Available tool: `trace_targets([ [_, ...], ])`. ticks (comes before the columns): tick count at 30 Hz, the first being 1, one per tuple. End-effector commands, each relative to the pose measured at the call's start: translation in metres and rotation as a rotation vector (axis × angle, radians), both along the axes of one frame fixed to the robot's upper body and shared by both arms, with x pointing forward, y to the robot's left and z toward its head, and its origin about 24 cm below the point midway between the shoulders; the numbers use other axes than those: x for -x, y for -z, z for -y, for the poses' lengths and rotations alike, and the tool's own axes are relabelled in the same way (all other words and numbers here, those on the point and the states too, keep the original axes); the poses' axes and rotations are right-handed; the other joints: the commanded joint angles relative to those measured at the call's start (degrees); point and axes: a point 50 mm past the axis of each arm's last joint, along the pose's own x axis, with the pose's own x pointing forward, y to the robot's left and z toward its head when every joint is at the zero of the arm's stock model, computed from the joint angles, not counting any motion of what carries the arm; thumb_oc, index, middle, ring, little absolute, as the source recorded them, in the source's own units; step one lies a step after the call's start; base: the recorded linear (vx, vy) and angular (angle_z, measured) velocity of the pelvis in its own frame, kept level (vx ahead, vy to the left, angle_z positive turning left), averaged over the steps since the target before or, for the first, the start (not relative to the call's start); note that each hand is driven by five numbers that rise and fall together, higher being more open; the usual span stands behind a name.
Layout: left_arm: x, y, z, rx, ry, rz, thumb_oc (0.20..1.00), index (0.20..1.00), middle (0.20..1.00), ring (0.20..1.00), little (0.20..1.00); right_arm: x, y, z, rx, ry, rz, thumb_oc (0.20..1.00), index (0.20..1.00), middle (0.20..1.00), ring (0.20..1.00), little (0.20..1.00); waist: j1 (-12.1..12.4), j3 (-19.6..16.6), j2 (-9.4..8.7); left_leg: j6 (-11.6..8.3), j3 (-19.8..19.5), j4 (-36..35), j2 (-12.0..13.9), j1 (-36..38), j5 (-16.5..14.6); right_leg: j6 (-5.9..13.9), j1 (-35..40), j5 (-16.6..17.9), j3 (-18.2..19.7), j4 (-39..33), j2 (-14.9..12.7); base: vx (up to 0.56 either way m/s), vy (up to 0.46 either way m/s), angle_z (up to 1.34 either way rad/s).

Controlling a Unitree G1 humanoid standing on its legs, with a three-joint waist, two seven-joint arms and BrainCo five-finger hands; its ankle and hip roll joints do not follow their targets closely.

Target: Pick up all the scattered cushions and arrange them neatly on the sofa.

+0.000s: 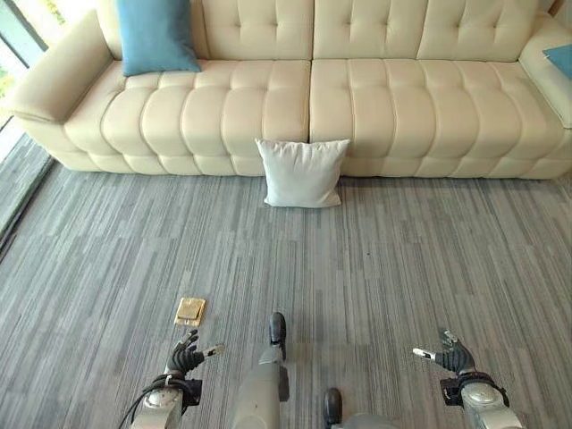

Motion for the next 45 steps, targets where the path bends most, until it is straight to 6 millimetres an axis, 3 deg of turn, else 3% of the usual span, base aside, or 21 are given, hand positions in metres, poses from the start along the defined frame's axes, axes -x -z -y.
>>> trace_targets([
  [1, -0.013, -0.017, -0.013, -0.061, 0.027, 0.079, 1.000, 1.000, 1.000, 1.000, 1.000, -0.009, -0.012, 0.004, 0.043, -0.048, 0.049, 1.000, 1.000, 1.000, 1.000, 1.000, 1.53, -2.66, -2.34, 0.56, 1.18, 7.58, 0.00, -2.07, 0.71, 4.92, -2.53, -2.32, 1.08, 5.33, -2.26, 0.20, 0.131, -0.75],
  [4, -0.016, -0.021, -0.018, -0.073, 0.023, 0.095, 1.000, 1.000, 1.000, 1.000, 1.000, -0.010, -0.009, -0.004, 0.023, -0.067, 0.045, 1.000, 1.000, 1.000, 1.000, 1.000, 2.13, -3.42, -3.84, 1.93, 3.04, 11.11, -0.75, -1.91, -2.27, 6.53, -3.62, -1.20, 1.78, 8.24, -5.29, 0.29, 0.205, -0.54],
  [5, -0.019, -0.025, -0.019, -0.074, 0.020, 0.113, 1.000, 1.000, 1.000, 1.000, 1.000, -0.015, -0.010, -0.010, 0.018, -0.093, 0.053, 1.000, 1.000, 1.000, 1.000, 1.000, 2.80, -3.37, -4.71, 3.20, 4.15, 12.48, -1.82, -1.46, -4.64, 8.36, -5.57, 2.55, 1.37, 12.97, -7.47, 0.21, 0.198, -0.10],
  [6, -0.020, -0.025, -0.019, -0.073, 0.020, 0.113, 1.000, 1.000, 1.000, 1.000, 1.000, -0.015, -0.010, -0.010, 0.018, -0.093, 0.054, 1.000, 1.000, 1.000, 1.000, 1.000, 2.90, -3.51, -4.61, 3.17, 4.20, 12.41, -1.65, -1.62, -4.51, 8.32, -5.80, 2.71, 1.49, 12.93, -7.32, 0.22, 0.206, -0.10],
  [9, -0.025, -0.031, -0.026, -0.095, 0.008, 0.134, 1.000, 1.000, 1.000, 1.000, 1.000, -0.028, -0.018, -0.017, 0.009, -0.124, 0.106, 1.000, 1.000, 1.000, 1.000, 1.000, 2.28, -1.79, -4.67, 4.96, 4.80, 12.61, -2.53, 0.81, -7.25, 9.14, -11.42, 9.32, 0.99, 23.72, -8.78, 0.16, 0.171, -0.16],
  [11, -0.029, -0.034, -0.026, -0.109, 0.009, 0.148, 1.000, 1.000, 1.000, 1.000, 1.000, -0.034, -0.021, -0.022, 0.000, -0.140, 0.126, 1.000, 1.000, 1.000, 1.000, 1.000, 1.11, 0.04, -3.23, 5.97, 4.35, 11.21, -2.42, 5.38, -9.17, 7.40, -19.06, 9.42, -1.52, 28.82, -8.34, 0.22, 0.187, -0.12],
  [15, -0.034, -0.034, -0.024, -0.102, 0.003, 0.155, 1.000, 1.000, 1.000, 1.000, 1.000, -0.040, -0.023, -0.022, 0.004, -0.143, 0.133, 1.000, 1.000, 1.000, 1.000, 1.000, -0.73, 2.06, -2.25, 6.26, 2.36, 10.23, -2.91, 9.73, -11.44, 6.34, -25.25, 5.22, -3.43, 25.12, -5.76, 0.27, 0.071, 0.12],
  [17, -0.038, -0.033, -0.021, -0.094, 0.001, 0.158, 1.000, 1.000, 1.000, 1.000, 1.000, -0.043, -0.024, -0.022, 0.006, -0.141, 0.134, 1.000, 1.000, 1.000, 1.000, 1.000, -1.83, 3.13, -2.41, 6.30, 1.07, 10.24, -3.98, 12.18, -13.40, 6.67, -28.49, 5.82, -3.93, 19.79, -4.76, 0.33, -0.025, 0.17],
  [18, -0.041, -0.034, -0.020, -0.092, 0.000, 0.168, 1.000, 1.000, 1.000, 1.000, 1.000, -0.043, -0.024, -0.021, 0.005, -0.135, 0.131, 1.000, 1.000, 1.000, 1.000, 1.000, -2.93, 3.44, -3.02, 6.20, -0.38, 10.14, -5.63, 14.65, -15.30, 7.70, -30.92, 7.91, -3.60, 13.40, -3.82, 0.36, -0.045, 0.19],
  [20, -0.043, -0.035, -0.019, -0.091, -0.003, 0.174, 1.000, 1.000, 1.000, 1.000, 1.000, -0.041, -0.023, -0.018, 0.012, -0.129, 0.122, 1.000, 1.000, 1.000, 1.000, 1.000, -3.82, 3.81, -2.88, 5.75, -1.99, 10.03, -6.25, 17.42, -17.17, 8.40, -32.70, 10.02, -5.16, 9.36, -3.84, 0.47, -0.121, 0.39],
  [24, -0.039, -0.031, -0.014, -0.084, 0.023, 0.157, 1.000, 1.000, 1.000, 1.000, 1.000, -0.031, -0.020, -0.012, 0.013, -0.119, 0.102, 1.000, 1.000, 1.000, 1.000, 1.000, -4.91, 2.48, -2.70, 4.52, -4.54, 9.96, -6.27, 21.59, -20.06, 7.64, -31.70, 11.11, -4.86, 10.00, -4.93, 0.45, -0.186, 0.49],
  [27, -0.034, -0.025, -0.010, -0.077, 0.029, 0.130, 1.000, 1.000, 1.000, 1.000, 1.000, -0.026, -0.021, -0.004, 0.030, -0.104, 0.098, 1.000, 1.000, 1.000, 1.000, 1.000, -5.99, 1.11, -1.11, 2.02, -4.69, 11.76, -3.39, 23.09, -18.71, 5.78, -31.10, 9.19, -5.86, 13.73, -4.52, 0.39, -0.222, 0.65],
  [29, -0.033, -0.023, -0.007, -0.071, 0.039, 0.128, 1.000, 1.000, 1.000, 1.000, 1.000, -0.024, -0.023, 0.001, 0.037, -0.088, 0.102, 1.000, 1.000, 1.000, 1.000, 1.000, -6.65, 0.67, 0.20, -0.68, -3.64, 16.54, -0.29, 21.75, -12.84, 4.14, -29.55, 6.77, -6.61, 15.18, -3.54, 0.27, -0.191, 0.51],
  [30, -0.033, -0.023, -0.007, -0.072, 0.038, 0.128, 1.000, 1.000, 1.000, 1.000, 1.000, -0.024, -0.022, 0.001, 0.036, -0.088, 0.102, 1.000, 1.000, 1.000, 1.000, 1.000, -6.75, 0.53, 0.05, -0.66, -3.73, 16.45, -0.45, 21.55, -12.62, 4.15, -29.67, 6.93, -6.64, 15.03, -3.71, 0.35, -0.297, 0.32],
  [31, -0.034, -0.024, -0.004, -0.057, 0.036, 0.138, 1.000, 1.000, 1.000, 1.000, 1.000, -0.025, -0.026, 0.006, 0.042, -0.067, 0.116, 1.000, 1.000, 1.000, 1.000, 1.000, -6.70, 1.03, -0.09, -1.48, -2.63, 27.48, 1.34, 17.18, -6.17, 1.98, -26.20, 4.36, -6.78, 14.73, -2.33, 0.25, -0.221, 0.18],
  [33, -0.035, -0.024, -0.004, -0.053, 0.030, 0.140, 1.000, 1.000, 1.000, 1.000, 1.000, -0.025, -0.026, 0.009, 0.047, -0.057, 0.117, 1.000, 1.000, 1.000, 1.000, 1.000, -6.54, 1.15, -0.69, -1.05, -2.07, 29.63, 1.64, 15.11, -5.33, 1.49, -25.13, 3.79, -6.42, 14.46, -2.45, 0.26, -0.210, -0.11],
  [35, -0.037, -0.023, -0.001, -0.044, 0.029, 0.137, 1.000, 1.000, 1.000, 1.000, 1.000, -0.024, -0.027, 0.014, 0.059, -0.039, 0.112, 1.000, 1.000, 1.000, 1.000, 1.000, -5.69, 1.91, -1.41, 0.38, -0.71, 31.50, 1.37, 10.14, -8.44, 1.28, -22.55, 2.52, -5.68, 14.04, -2.66, 0.25, -0.145, -0.13],
  [38, -0.037, -0.021, 0.000, -0.049, 0.050, 0.122, 1.000, 1.000, 1.000, 1.000, 1.000, -0.019, -0.025, 0.019, 0.066, -0.012, 0.097, 1.000, 1.000, 1.000, 1.000, 1.000, -4.92, 2.15, -2.17, 1.18, 1.45, 25.59, 1.23, 5.91, -10.80, 1.83, -19.25, 1.66, -5.34, 12.75, -2.98, 0.30, -0.053, -0.06],
  [39, -0.035, -0.021, -0.002, -0.056, 0.050, 0.114, 1.000, 1.000, 1.000, 1.000, 1.000, -0.017, -0.023, 0.020, 0.071, -0.002, 0.082, 1.000, 1.000, 1.000, 1.000, 1.000, -4.13, 2.29, -1.97, 0.45, 1.35, 18.88, 1.54, 3.76, -8.32, 2.04, -17.17, 0.91, -4.65, 12.08, -2.38, 0.25, 0.017, -0.20],
  [43, -0.031, -0.020, -0.006, -0.065, 0.037, 0.101, 1.000, 1.000, 1.000, 1.000, 1.000, -0.012, -0.019, 0.021, 0.076, 0.009, 0.060, 1.000, 1.000, 1.000, 1.000, 1.000, -3.01, 2.13, -1.40, -1.38, -0.33, 12.63, 2.45, 1.97, -2.63, 2.41, -14.49, 0.08, -3.86, 11.59, -1.27, 0.25, 0.062, -0.45],
  [45, -0.024, -0.016, -0.008, -0.066, 0.032, 0.075, 1.000, 1.000, 1.000, 1.000, 1.000, -0.008, -0.015, 0.020, 0.081, -0.007, 0.036, 1.000, 1.000, 1.000, 1.000, 1.000, -2.61, 1.16, -0.99, -1.37, -0.13, 9.98, 3.16, 3.83, -2.85, 3.19, -12.58, -0.85, -2.86, 11.49, -1.35, 0.32, 0.184, -0.54],
])
